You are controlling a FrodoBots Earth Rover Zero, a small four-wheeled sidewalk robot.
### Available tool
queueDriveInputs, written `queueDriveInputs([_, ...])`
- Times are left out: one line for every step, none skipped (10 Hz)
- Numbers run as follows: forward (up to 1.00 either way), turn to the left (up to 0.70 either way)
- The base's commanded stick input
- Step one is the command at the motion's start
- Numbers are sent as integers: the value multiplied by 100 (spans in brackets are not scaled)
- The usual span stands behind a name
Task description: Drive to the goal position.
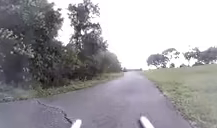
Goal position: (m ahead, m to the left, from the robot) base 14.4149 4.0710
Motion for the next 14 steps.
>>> queueDriveInputs([70, -1])
queueDriveInputs([70, 0])
queueDriveInputs([70, 0])
queueDriveInputs([70, 0])
queueDriveInputs([70, 0])
queueDriveInputs([70, 0])
queueDriveInputs([70, 0])
queueDriveInputs([70, -3])
queueDriveInputs([70, 0])
queueDriveInputs([70, 0])
queueDriveInputs([70, 0])
queueDriveInputs([70, 8])
queueDriveInputs([70, 24])
queueDriveInputs([70, 27])
